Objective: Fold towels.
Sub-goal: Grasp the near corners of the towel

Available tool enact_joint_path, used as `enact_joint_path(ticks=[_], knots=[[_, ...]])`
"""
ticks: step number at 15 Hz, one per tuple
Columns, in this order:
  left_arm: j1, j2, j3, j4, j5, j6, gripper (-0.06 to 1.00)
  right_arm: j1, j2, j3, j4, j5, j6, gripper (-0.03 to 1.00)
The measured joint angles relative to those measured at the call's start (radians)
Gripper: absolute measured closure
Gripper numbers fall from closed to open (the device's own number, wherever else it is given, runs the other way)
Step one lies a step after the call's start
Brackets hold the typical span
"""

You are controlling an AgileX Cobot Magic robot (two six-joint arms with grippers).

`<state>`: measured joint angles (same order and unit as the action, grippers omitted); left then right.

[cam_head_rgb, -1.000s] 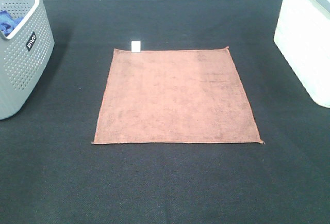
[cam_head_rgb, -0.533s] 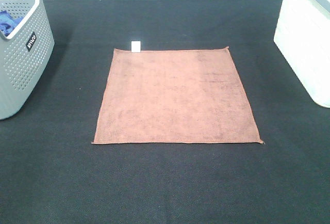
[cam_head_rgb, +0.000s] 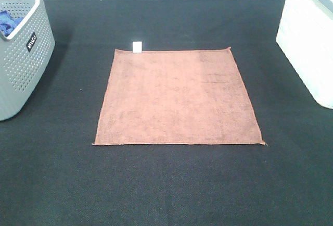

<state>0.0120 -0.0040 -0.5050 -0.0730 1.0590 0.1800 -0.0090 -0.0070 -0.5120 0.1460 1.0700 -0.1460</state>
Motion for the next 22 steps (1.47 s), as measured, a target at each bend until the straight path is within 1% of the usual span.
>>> enact_joint_path(ticks=[22], knots=[[0.000,0.000,0.000,-0.001,0.000,0.000,0.25,0.000,0.000,0.000,0.000,0.000,0.000,0.12]])
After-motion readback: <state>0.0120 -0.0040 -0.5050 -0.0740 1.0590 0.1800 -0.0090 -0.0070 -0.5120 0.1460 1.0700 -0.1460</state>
